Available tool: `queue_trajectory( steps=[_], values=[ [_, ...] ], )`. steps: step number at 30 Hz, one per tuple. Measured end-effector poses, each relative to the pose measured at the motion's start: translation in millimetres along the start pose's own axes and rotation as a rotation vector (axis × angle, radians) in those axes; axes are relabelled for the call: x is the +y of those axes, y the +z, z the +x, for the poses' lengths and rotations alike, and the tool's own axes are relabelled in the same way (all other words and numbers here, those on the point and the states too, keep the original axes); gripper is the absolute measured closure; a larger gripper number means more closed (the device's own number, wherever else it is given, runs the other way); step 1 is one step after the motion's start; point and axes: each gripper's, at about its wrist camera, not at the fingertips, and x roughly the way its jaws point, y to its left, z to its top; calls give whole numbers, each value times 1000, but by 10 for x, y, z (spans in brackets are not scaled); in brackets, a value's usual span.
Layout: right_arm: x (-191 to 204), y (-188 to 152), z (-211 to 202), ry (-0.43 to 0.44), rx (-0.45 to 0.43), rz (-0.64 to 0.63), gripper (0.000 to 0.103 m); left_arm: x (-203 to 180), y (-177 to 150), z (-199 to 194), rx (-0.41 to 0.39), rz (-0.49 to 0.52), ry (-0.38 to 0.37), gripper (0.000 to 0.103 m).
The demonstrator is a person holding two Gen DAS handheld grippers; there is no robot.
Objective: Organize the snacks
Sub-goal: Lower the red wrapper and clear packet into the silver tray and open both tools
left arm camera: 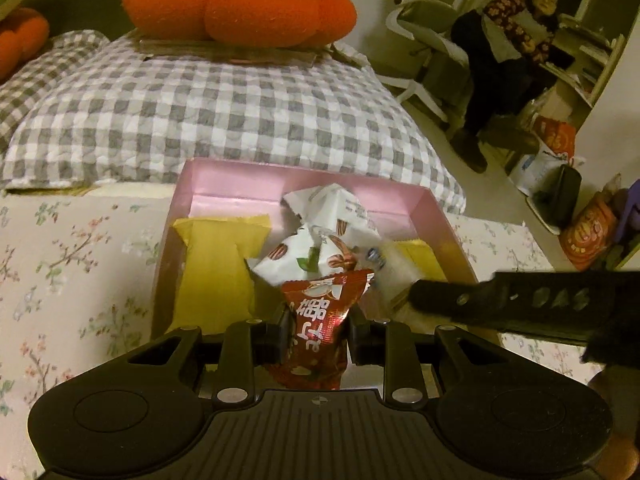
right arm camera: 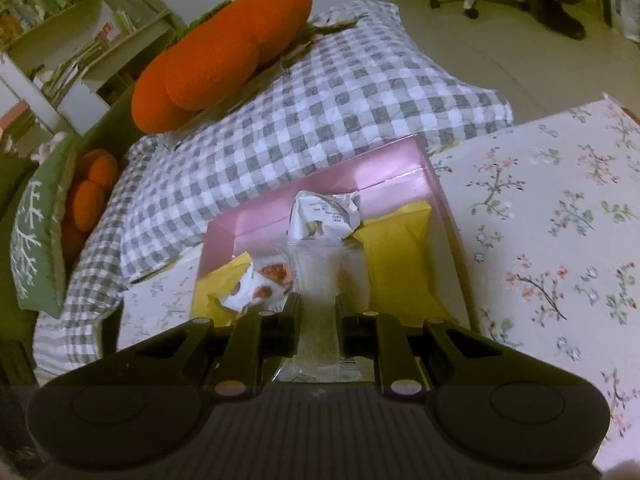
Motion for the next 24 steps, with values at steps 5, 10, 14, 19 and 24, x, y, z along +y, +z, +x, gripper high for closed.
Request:
queue_trajectory(
  steps=[5, 10, 14, 19, 24],
  values=[
    [41, 18, 3, -32, -62, -32, 86, -23, 20, 49, -15, 39, 5, 74],
    [-28, 83, -132, -29, -96, -3, 67, 30, 81, -85, -50, 17, -20, 46],
    [-64, 101, -255, -24, -107, 22, 55, 33, 149, -273, -105, 15, -42, 31],
    [-59, 119, -412, -50, -148, 7, 40, 100, 163, -360, -98, -48, -36, 30],
    [-101, 108, -458, -54, -112, 42, 39, 132, 119, -442, -68, -60, 11, 30]
  ],
)
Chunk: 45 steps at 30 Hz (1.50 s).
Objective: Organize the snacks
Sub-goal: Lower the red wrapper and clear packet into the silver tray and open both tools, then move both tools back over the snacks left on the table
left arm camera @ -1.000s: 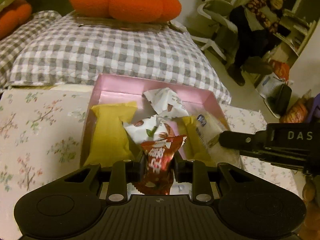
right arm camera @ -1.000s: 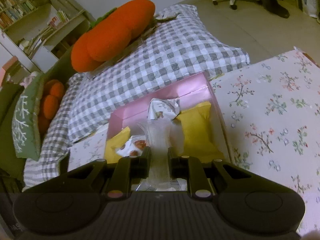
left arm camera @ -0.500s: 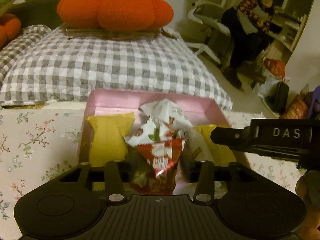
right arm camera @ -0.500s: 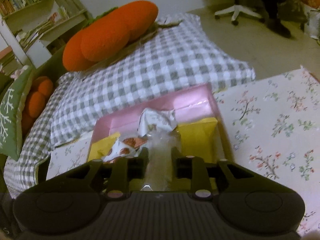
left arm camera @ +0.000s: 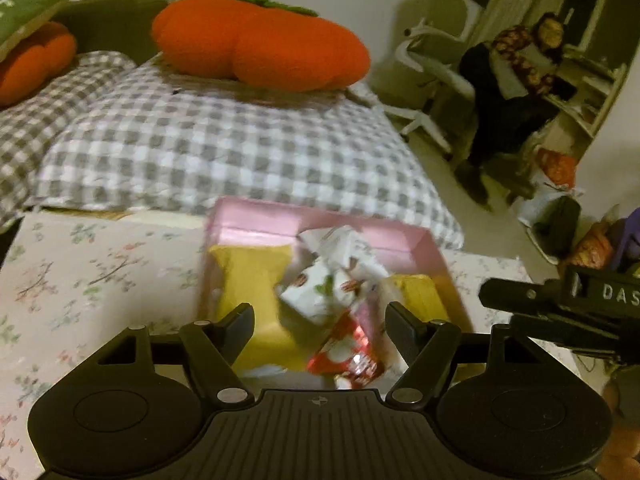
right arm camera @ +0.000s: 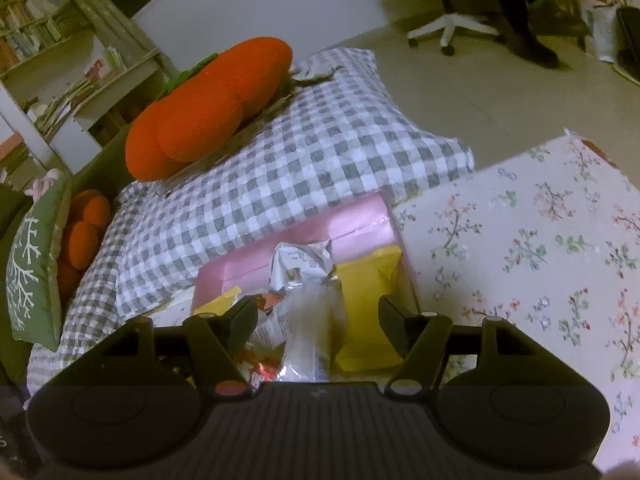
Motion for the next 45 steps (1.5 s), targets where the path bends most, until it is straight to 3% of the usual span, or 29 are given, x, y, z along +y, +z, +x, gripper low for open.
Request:
queue_trajectory(
  steps=[4, 11, 15, 27, 30, 38, 45],
  values=[
    [60, -53, -58, 1, 31, -36, 33, 49, -56, -80, 34, -30, 34, 30],
    [79, -179, -177, -26, 100, -81, 31, 30, -255, -247, 111, 1, 100, 30],
    [54, -264, -290, -42, 143, -90, 30, 104, -382, -302, 175, -32, 109, 30],
    [89, -636, -411, -73, 270, -146, 22, 195, -821, -573, 247, -100, 107, 29],
    [76, -714, -460, -86, 276, -164, 17, 273, -867, -600, 254, -115, 121, 29],
    [78, -832, -349, -94, 314, -168, 16, 273, -938, -565, 260, -93, 182, 28],
    [235, -945, -295, -115, 213, -242, 16, 232, -983, -506, 267, -43, 220, 27]
  ],
)
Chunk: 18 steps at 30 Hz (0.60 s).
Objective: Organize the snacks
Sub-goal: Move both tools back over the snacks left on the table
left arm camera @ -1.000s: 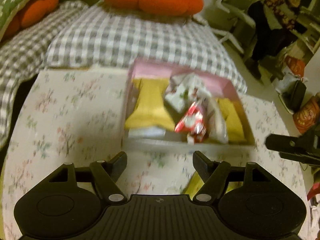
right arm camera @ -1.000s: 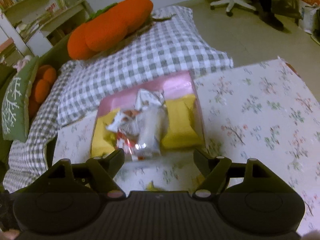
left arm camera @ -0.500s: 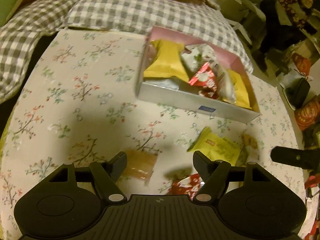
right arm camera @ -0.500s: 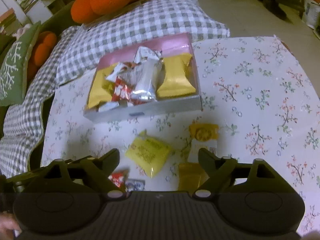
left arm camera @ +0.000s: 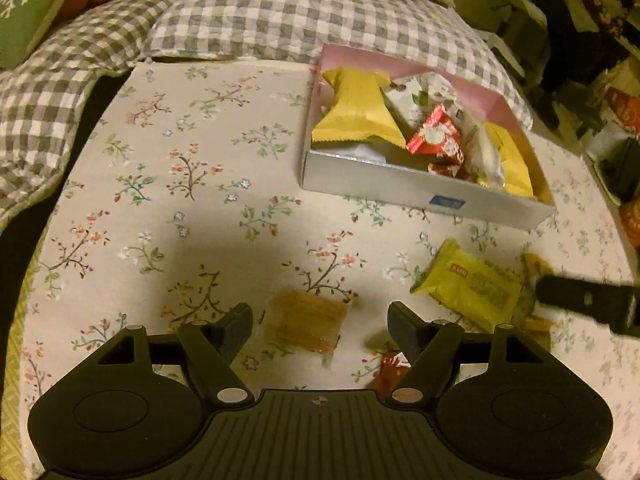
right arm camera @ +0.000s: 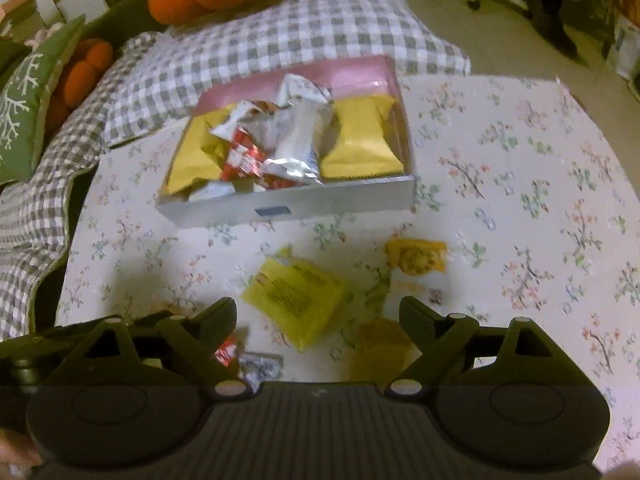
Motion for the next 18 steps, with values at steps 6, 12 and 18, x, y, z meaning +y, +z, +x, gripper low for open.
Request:
queue_trajectory(
  steps=[6, 12, 18],
  values=[
    [137, -37, 63, -97, -86, -113, 14, 78, -4, 29, 15, -2, 30, 27],
    [-37, 37, 39, -148, -202, 34, 13, 87, -47, 53, 30, 40, 59, 27],
    [-113, 81, 141, -165, -196, 105, 13, 128, -60, 43, 28, 38, 45, 27]
  ],
)
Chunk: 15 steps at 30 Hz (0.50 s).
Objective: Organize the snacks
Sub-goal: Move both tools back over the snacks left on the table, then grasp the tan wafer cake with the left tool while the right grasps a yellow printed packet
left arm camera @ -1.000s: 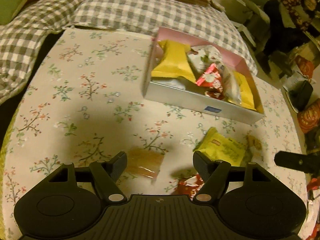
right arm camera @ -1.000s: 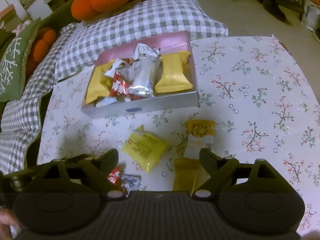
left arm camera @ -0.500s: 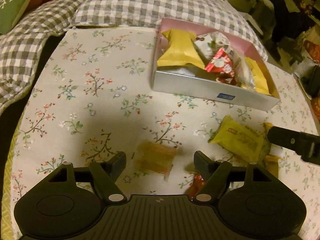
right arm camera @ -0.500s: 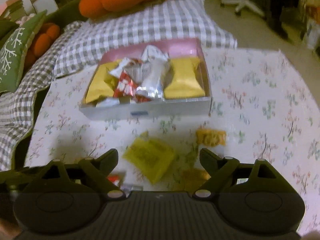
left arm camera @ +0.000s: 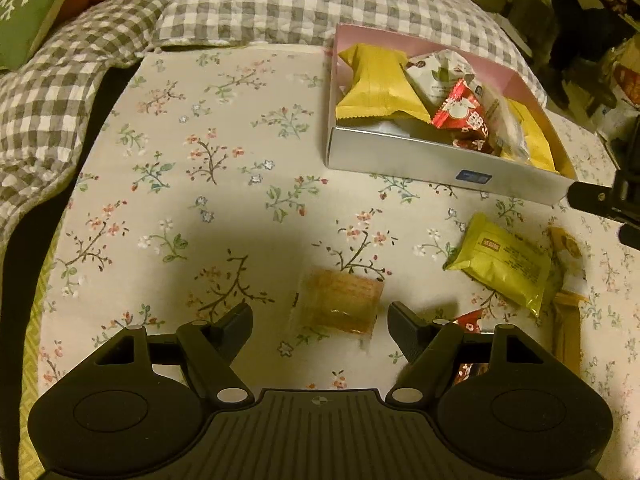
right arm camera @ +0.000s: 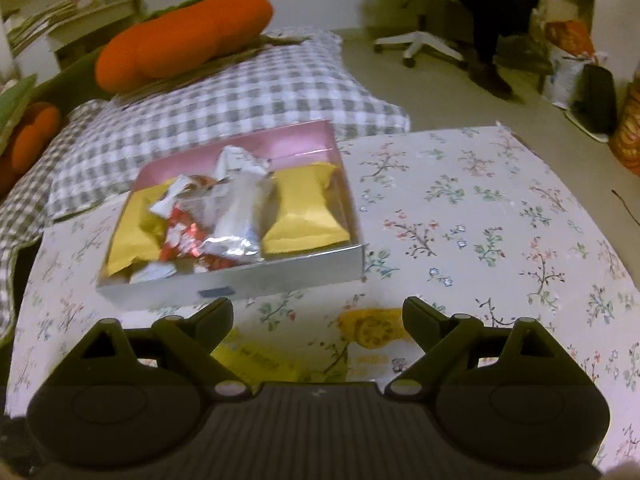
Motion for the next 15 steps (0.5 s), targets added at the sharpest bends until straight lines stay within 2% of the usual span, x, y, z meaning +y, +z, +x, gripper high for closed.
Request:
queue_trajectory(
  steps=[4, 7, 9, 11, 15],
  values=[
    [55, 6, 79, 161, 117, -105, 13, 43, -14, 50, 27, -24, -26, 27],
    [147, -29, 88, 201, 155, -187, 14, 30, -31, 73, 32, -14, -28, 27],
    [239, -68, 65, 143, 104, -272, 17, 12, -40, 68, 30, 18, -18, 27],
    [247, -61, 48, 36, 22, -283, 17, 20, -42, 57, 30, 36, -15, 27],
    [-21, 47, 80, -35, -15, -42, 13, 6, -83, 71, 49, 73, -4, 27]
  ],
)
